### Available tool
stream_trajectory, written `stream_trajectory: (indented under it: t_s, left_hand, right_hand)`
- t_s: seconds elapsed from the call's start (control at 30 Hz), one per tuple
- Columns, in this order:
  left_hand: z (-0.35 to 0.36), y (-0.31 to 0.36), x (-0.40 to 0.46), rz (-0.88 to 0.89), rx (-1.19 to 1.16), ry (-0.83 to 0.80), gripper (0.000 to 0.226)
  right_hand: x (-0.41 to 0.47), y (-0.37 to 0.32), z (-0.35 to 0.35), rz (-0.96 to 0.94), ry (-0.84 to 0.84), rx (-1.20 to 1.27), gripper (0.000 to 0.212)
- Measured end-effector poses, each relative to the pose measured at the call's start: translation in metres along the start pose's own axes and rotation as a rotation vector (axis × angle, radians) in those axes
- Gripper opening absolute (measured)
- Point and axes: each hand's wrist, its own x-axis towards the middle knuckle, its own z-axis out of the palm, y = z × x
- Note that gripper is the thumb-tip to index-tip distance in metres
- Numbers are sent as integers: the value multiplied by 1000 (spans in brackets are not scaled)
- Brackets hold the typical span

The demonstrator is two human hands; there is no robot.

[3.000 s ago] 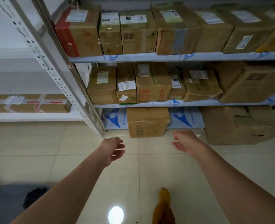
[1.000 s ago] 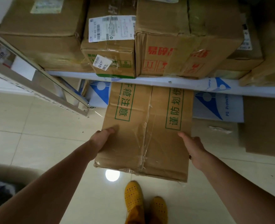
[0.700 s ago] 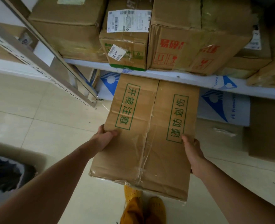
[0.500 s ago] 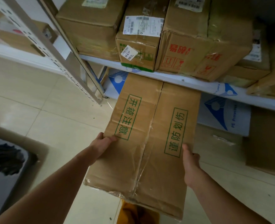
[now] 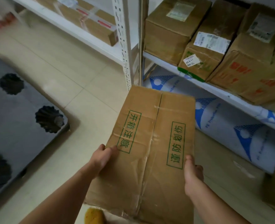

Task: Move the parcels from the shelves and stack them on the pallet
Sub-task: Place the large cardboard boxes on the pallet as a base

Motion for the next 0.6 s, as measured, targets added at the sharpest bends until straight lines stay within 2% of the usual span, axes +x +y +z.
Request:
stream_trajectory:
  t_s: [0.23, 0.47, 0.6]
  left_hand:
    - [-104, -62, -1, -81, -135, 88, 54]
    - [-226, -129, -24, -17, -302, 141, 48]
    - [-301, -170, -24, 16, -382, 233, 29]
  right_hand:
    - [-84, -3, 78, -195, -34, -119, 57]
    - [-199, 16, 157, -359, -49, -139, 40]
    - [-271, 24, 209, -438, -97, -169, 32]
